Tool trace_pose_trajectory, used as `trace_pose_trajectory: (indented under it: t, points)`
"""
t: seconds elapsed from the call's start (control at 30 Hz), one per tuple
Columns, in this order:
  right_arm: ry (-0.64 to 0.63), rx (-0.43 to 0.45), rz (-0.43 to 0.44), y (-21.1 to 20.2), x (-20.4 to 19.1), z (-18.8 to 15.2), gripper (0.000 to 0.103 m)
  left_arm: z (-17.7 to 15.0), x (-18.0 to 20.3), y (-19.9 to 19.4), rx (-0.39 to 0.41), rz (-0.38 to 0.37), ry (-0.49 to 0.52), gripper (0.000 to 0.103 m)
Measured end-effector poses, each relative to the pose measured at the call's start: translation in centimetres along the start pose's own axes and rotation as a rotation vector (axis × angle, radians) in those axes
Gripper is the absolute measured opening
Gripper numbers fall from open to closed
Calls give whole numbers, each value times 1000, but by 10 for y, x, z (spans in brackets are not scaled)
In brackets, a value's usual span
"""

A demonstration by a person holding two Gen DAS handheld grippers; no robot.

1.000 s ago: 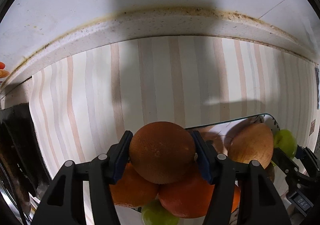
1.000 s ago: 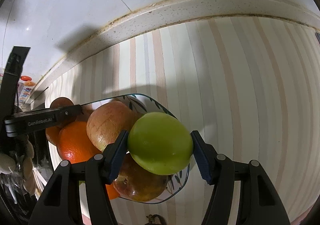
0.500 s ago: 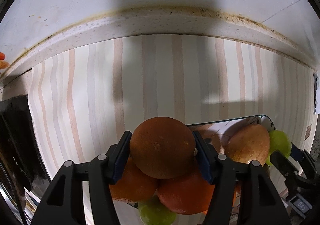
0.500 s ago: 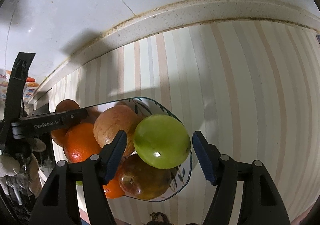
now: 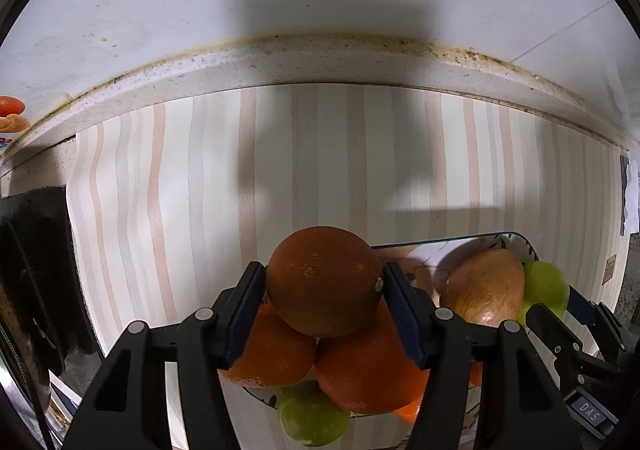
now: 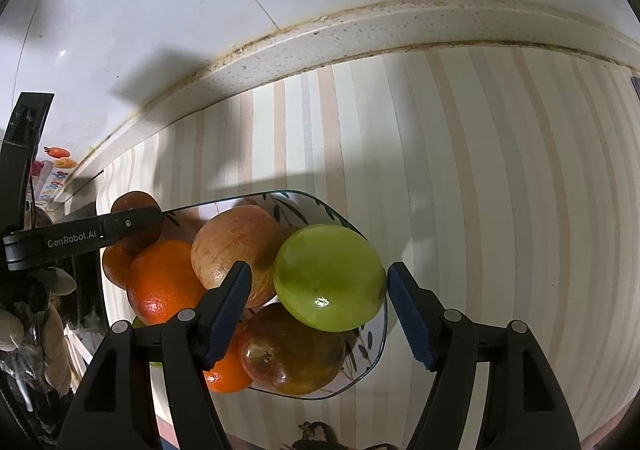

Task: Organize fruits
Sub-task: 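Lower both fruits onto the plate and open both tools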

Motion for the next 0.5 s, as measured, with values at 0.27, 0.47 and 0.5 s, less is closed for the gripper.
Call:
trace_pose_trajectory:
  t: [0.27, 0.47, 0.5]
  points:
    - [17, 14, -2, -4, 3, -3, 73, -11, 5, -10, 71, 21, 33, 55]
    - [14, 25, -2, -8, 2, -3, 73, -14, 0, -8, 71, -8, 1, 54]
    - [12, 26, -1, -8, 2, -2, 73, -15, 0, -9, 72, -9, 2, 54]
Point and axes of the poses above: each gripper's, at about its wrist camera, not at the fingertips, and y roughly the way its jaws point, x to its right, z to its top, the point moved 9 cm from there along y, roughly the way its jaws point, and after that the axes turned 5 degrees about -y, right-handed, at the moved point
